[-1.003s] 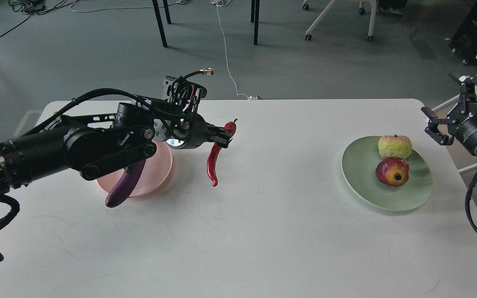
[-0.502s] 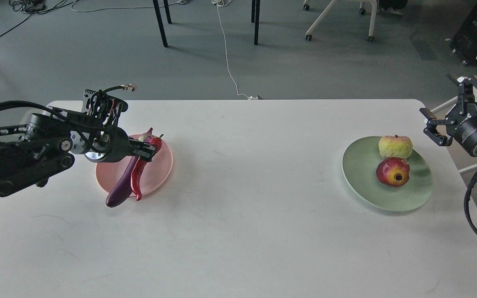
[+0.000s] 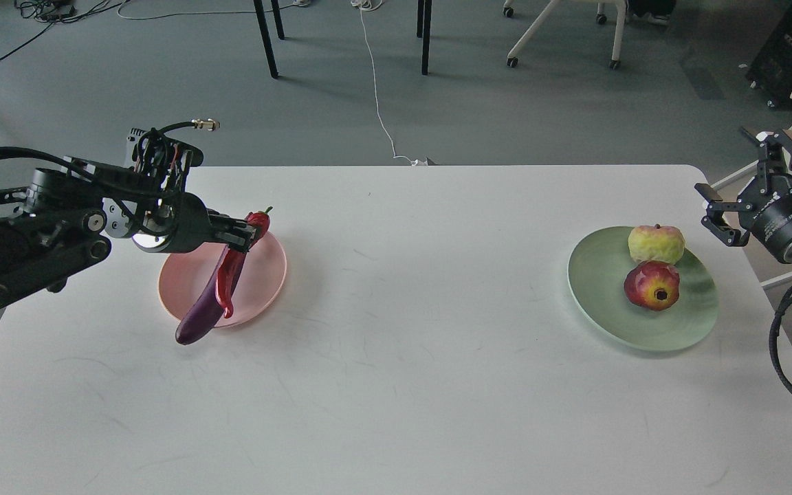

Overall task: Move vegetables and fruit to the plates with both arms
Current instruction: 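Lift the chili pepper and place it on the pink plate, then open the left gripper and release the chili pepper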

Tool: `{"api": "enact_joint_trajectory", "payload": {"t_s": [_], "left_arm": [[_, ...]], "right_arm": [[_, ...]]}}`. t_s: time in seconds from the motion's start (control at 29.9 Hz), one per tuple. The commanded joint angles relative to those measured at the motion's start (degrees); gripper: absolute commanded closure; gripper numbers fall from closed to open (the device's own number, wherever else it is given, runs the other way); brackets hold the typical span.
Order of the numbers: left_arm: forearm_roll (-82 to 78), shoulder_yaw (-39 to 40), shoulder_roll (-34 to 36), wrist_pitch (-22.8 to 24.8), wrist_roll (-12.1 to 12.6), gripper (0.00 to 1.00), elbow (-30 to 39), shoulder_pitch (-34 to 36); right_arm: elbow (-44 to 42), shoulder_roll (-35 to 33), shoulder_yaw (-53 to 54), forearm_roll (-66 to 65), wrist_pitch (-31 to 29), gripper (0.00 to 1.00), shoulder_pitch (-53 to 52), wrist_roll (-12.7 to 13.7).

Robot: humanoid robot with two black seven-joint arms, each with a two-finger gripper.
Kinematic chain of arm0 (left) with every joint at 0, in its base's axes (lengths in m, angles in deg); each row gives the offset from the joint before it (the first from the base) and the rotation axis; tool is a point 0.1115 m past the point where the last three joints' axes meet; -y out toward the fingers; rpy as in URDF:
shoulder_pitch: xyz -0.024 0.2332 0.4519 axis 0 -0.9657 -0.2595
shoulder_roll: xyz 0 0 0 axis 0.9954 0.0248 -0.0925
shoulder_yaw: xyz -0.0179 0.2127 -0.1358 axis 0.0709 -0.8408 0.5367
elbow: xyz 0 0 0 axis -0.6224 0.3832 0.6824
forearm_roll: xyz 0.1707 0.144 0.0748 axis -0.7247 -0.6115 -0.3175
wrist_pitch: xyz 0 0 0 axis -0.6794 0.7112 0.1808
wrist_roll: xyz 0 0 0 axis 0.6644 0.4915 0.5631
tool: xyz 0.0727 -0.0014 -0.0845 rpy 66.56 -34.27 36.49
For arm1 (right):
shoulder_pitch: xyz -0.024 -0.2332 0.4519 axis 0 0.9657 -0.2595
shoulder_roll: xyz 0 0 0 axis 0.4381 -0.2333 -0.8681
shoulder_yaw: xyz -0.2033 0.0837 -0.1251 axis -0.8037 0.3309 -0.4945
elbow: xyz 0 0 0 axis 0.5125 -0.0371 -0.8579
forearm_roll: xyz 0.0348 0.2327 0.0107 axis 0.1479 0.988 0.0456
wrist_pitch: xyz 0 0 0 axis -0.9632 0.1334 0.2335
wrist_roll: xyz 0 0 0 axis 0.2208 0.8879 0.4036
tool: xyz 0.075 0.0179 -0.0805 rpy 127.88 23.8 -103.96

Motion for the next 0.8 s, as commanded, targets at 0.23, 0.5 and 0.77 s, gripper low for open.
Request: {"api": "enact_joint_trajectory", "payload": {"t_s": [0.23,0.5,0.77], "left_arm": [[-0.5,-0.5,3.3,0.5,-2.8,0.82,-6.6,-0.8],[-0.2,-0.4,2.4,0.3,-3.6,0.80,-10.3,-2.3],[0.2,-0.2,1.5,-1.7,-3.6,0.72,-11.2,-4.5]], "right_arm": [[0.1,-0.3,0.0,0.0,0.0,0.01,0.1,0.0],[0.1,-0.1,0.2,0.0,0.0,0.01,0.0,0.0],[0.1,-0.2,0.1,-0.1,0.0,0.01,0.0,0.0]]}}
